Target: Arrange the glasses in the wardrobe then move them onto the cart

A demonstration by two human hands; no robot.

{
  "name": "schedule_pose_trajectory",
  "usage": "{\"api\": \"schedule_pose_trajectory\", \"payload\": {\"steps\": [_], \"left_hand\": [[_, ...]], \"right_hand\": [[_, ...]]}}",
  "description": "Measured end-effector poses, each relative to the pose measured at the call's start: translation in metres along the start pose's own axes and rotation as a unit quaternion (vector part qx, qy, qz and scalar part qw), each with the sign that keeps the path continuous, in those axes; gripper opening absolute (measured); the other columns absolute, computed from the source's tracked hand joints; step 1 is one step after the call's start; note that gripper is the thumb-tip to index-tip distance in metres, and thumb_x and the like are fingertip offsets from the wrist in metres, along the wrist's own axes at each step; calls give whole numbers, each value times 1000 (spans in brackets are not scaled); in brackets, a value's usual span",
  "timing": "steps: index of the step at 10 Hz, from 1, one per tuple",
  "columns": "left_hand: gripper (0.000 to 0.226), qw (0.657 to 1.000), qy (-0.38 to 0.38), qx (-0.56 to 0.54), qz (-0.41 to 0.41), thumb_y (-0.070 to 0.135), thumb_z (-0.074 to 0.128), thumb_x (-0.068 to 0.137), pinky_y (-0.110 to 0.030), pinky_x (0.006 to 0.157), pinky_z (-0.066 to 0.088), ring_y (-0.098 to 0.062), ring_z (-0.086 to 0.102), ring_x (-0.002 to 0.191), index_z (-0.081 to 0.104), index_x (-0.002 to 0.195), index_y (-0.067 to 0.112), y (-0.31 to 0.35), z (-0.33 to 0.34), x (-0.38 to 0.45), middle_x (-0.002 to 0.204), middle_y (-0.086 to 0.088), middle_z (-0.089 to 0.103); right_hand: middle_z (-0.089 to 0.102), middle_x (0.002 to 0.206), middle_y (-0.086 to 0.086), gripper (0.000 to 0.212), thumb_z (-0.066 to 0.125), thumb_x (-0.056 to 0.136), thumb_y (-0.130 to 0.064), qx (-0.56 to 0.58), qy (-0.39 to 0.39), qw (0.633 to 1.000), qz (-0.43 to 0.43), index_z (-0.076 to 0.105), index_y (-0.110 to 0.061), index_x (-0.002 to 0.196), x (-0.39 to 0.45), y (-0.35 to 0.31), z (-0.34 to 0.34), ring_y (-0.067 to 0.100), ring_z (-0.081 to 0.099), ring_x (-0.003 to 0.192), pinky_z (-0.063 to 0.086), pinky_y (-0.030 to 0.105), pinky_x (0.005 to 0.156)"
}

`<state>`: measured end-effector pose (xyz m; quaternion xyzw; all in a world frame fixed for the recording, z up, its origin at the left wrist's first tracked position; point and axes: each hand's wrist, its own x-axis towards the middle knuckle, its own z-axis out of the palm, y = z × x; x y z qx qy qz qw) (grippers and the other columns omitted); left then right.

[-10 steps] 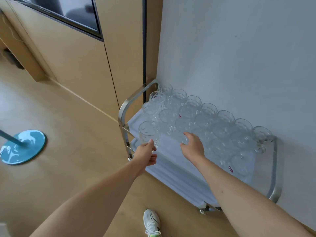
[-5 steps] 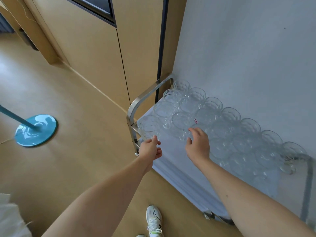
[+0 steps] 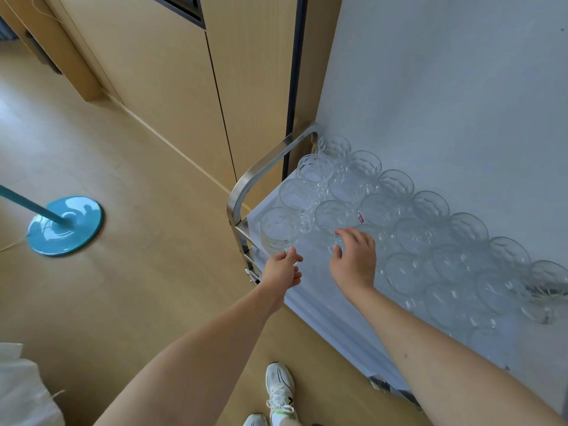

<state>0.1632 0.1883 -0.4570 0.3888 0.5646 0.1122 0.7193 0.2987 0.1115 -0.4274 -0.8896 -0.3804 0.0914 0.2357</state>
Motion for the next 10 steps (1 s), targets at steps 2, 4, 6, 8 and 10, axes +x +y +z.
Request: {"api": "schedule_pose_trajectory", "payload": {"steps": [2, 4, 6, 8, 10], "left_hand": [[38, 997, -49, 35, -43, 43, 37, 109, -39, 94, 56, -27, 62, 110, 65, 119, 19, 9, 5, -1, 128, -9, 57], [46, 994, -71, 64, -52, 49, 38, 107, -43, 101, 53, -28, 56, 124, 53, 145, 27, 14, 7, 3, 142, -5, 53], [51, 989, -99, 101, -53, 49, 42, 106, -37, 89, 57, -25, 63, 110, 48, 148, 21, 21, -1, 8, 140, -3, 55], [49, 971, -142, 185, -42, 46, 52, 102, -34, 81, 59, -23, 66, 101, 53, 143, 19, 29, -27, 7, 127, -2, 59], [31, 915, -154, 370, 46, 41, 55, 99, -29, 68, 47, -16, 54, 78, 66, 120, 21, 55, -59, 3, 91, 2, 57]], "right_hand": [[62, 134, 6, 36, 59, 94, -3, 6, -9, 1000, 10, 64, -9, 130, 8, -6, 6, 32, 44, 133, 36, 44, 111], [60, 137, 7, 36, 58, 95, -4, 3, -2, 1000, 29, 64, -9, 130, 5, -10, 6, 30, 43, 135, 34, 43, 113], [60, 137, 8, 37, 59, 95, -4, 1, 27, 997, 71, 64, -8, 131, -6, -21, 7, 31, 44, 134, 35, 43, 113], [62, 134, 8, 38, 59, 93, -3, -5, 58, 991, 124, 64, -8, 130, -28, -43, 11, 33, 47, 130, 39, 44, 109], [59, 137, 7, 46, 60, 93, -7, 24, 73, 985, 156, 58, -10, 139, -34, -75, 9, 35, 46, 129, 39, 44, 108]]}}
